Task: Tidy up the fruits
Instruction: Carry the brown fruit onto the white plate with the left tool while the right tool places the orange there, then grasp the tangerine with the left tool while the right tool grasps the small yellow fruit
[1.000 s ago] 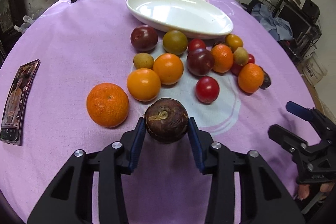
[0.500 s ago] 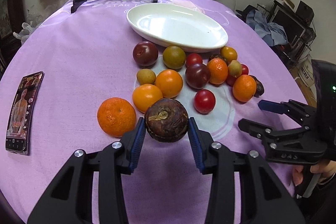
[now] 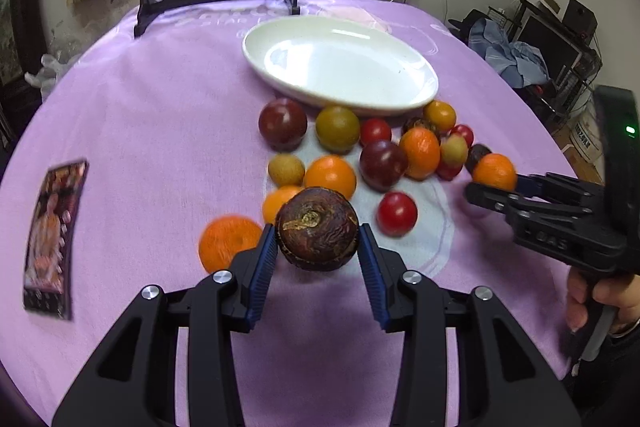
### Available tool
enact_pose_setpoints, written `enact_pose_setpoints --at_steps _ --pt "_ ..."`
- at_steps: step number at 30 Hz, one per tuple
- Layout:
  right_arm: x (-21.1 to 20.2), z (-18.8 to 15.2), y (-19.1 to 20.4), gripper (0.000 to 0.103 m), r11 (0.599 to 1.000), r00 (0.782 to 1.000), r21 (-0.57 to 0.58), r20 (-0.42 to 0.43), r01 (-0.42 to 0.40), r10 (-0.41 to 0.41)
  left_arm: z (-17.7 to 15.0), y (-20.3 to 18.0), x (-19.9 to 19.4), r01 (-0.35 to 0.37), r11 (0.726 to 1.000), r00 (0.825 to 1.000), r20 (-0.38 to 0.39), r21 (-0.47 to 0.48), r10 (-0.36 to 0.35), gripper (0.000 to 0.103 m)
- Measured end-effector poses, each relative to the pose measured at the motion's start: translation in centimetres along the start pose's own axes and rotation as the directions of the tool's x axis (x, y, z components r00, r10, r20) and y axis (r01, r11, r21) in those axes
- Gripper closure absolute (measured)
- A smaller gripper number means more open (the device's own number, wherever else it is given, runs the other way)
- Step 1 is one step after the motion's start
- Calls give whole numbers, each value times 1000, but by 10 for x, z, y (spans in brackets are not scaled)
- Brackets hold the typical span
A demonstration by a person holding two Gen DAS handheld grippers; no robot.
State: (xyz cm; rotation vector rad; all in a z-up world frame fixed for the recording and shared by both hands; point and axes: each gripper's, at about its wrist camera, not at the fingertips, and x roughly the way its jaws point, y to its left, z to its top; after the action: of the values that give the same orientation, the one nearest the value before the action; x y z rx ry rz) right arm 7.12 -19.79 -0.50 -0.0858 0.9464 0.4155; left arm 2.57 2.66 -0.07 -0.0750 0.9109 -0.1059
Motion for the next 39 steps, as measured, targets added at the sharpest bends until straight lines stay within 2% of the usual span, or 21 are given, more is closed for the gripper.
enact_pose_setpoints --at_steps 4,7,10,14,17,18,19,21,22,23,27,28,30,35,39 --pt "-19 26 0 59 999 995 -36 88 -41 44 39 -8 1 -4 999 999 35 48 2 63" --pt "-10 56 6 59 996 992 -81 121 -34 43 75 -16 14 -26 997 998 56 72 22 63" --pt "21 85 10 59 993 995 -110 91 -31 41 110 -21 48 -57 995 998 24 82 55 63" --pt "69 112 5 58 994 1000 -107 15 -10 12 139 -17 99 -107 991 993 -35 77 110 62" --pt "90 118 -8 57 998 1000 -64 -26 -3 2 148 -11 130 -90 995 990 -104 53 95 61" --pt "92 118 -9 56 998 1000 -63 -29 -5 3 148 -9 135 -85 995 989 -114 42 90 58" --pt "90 118 -12 53 998 1000 -64 -14 -10 10 149 -8 136 -82 996 991 -108 34 85 49" --pt "78 115 -11 47 998 1000 -63 16 -15 16 150 -8 129 -82 996 994 -67 30 84 40" --pt "72 113 -12 43 998 999 -62 31 -17 19 150 -8 123 -85 996 995 -41 31 86 32" --pt "66 111 -14 43 998 999 -58 44 -15 18 150 -9 118 -90 995 996 -22 32 91 29" --pt "43 99 -16 42 998 997 -49 64 -50 53 137 -13 94 -81 996 997 -4 32 81 28" --pt "38 93 -15 42 997 996 -56 63 -53 56 131 -15 88 -87 996 996 -5 37 87 24" --pt "28 79 -10 42 995 996 -77 60 -59 63 120 -14 77 -103 994 995 4 42 102 22" --pt "8 40 2 42 990 995 -102 35 -93 97 86 -12 49 -73 997 997 22 25 72 17" --pt "-1 11 14 43 986 992 -115 14 -122 124 57 -7 32 -87 996 996 26 21 86 14"
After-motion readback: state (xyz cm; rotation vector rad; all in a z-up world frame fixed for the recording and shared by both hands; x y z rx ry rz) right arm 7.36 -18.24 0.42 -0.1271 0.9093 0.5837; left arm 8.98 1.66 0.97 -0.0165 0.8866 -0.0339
